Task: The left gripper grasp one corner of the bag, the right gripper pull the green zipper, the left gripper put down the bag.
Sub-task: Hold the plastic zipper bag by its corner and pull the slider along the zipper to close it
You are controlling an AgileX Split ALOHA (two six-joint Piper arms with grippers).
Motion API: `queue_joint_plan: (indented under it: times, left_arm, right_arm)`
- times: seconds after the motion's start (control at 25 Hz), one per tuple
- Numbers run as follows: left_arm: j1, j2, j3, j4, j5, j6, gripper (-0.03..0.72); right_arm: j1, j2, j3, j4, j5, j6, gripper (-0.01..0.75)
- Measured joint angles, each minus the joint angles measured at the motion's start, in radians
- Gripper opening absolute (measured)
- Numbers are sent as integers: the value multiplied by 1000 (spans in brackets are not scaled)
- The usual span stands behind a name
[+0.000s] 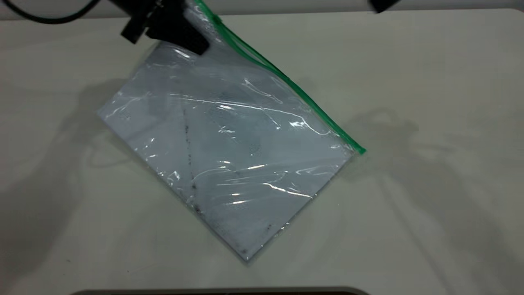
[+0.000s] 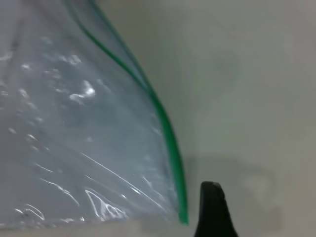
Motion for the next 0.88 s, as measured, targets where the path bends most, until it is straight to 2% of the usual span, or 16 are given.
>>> queue_joint_plan:
  times: [0.32, 0.56, 0.88]
  left_arm:
    - [-102, -1, -4, 14, -132, 43, 53]
    - [-142, -1, -4, 7, -137, 117, 53]
    - [-149, -1, -4, -16, -166, 123, 53]
  right_arm:
    - [105, 135, -136, 89, -5, -118, 537]
    - [112, 248, -209, 252, -13, -273, 537]
    - [112, 311, -233, 493, -21, -534, 537]
